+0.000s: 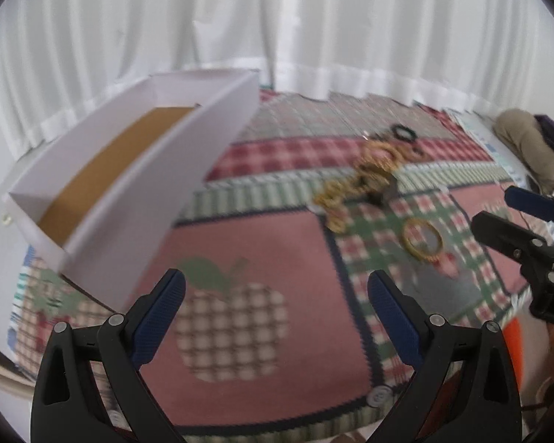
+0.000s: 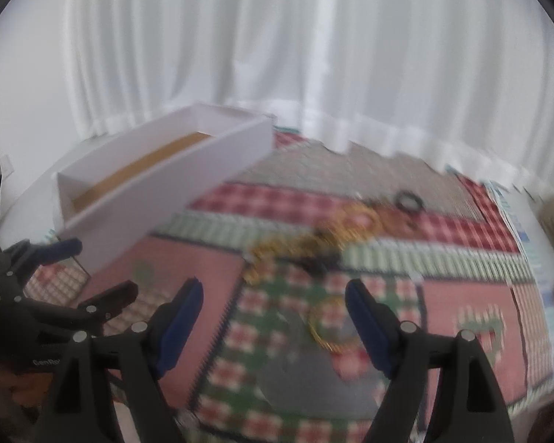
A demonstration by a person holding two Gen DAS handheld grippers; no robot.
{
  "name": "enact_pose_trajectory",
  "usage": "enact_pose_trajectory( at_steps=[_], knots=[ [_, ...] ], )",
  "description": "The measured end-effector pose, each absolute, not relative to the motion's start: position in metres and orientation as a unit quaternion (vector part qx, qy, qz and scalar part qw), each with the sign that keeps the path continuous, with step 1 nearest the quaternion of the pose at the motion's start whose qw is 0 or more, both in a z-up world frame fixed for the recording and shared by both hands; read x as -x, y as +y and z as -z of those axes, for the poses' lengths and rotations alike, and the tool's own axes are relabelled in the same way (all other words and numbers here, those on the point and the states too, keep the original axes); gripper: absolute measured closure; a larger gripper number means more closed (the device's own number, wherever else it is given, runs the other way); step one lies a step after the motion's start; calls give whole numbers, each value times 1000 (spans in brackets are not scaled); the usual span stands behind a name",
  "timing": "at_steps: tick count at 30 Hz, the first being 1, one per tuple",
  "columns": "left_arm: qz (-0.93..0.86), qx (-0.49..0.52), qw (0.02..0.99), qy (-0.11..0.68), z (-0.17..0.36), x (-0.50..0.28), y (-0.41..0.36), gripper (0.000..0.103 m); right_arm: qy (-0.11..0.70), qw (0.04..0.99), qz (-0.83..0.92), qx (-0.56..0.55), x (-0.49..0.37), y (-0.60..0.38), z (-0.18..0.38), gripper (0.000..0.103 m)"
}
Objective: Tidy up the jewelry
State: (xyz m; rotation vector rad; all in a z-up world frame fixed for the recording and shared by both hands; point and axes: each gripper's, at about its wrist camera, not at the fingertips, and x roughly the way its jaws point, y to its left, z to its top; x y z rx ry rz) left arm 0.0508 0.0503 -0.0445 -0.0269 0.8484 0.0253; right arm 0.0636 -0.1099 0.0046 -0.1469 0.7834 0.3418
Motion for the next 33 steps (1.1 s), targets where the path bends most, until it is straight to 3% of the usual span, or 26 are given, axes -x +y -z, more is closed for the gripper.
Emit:
enact_pose_trajectory(
  at_steps=[11, 33],
  knots=[
    [18, 22, 908, 419, 61, -43, 31, 4, 398, 910, -111, 24, -51, -167, 20, 22],
    [43, 43, 905, 421, 57, -35, 33, 3, 385, 912, -130, 51, -36, -150, 20, 22]
  ],
)
